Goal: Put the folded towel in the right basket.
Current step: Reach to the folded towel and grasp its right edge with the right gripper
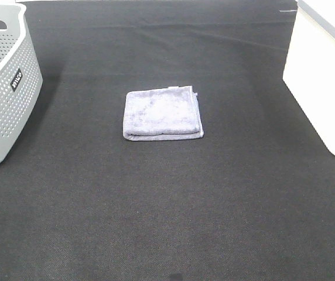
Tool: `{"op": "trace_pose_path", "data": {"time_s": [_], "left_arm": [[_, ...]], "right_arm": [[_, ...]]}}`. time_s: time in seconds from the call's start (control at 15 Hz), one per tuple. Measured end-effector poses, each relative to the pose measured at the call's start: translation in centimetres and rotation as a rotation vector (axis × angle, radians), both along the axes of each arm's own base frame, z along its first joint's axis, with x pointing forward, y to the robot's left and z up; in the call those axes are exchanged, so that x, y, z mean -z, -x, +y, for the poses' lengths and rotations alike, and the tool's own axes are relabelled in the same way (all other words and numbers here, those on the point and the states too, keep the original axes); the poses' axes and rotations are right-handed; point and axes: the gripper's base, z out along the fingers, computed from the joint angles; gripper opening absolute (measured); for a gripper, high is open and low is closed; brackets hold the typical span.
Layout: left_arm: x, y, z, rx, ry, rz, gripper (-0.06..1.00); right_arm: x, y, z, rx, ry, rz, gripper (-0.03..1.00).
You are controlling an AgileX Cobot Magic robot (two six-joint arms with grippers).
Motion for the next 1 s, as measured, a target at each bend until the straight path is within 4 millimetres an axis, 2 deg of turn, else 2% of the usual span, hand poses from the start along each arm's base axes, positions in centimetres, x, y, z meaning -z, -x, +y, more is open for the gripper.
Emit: {"op": "trace_pose_path", "data": {"time_s": [1.0], "left_arm": [[0.0, 0.0, 0.0, 0.0, 0.0, 0.0, 0.97]], "right_arm": [[0.0, 0.0, 0.0, 0.0, 0.0, 0.0, 0.67]]}}
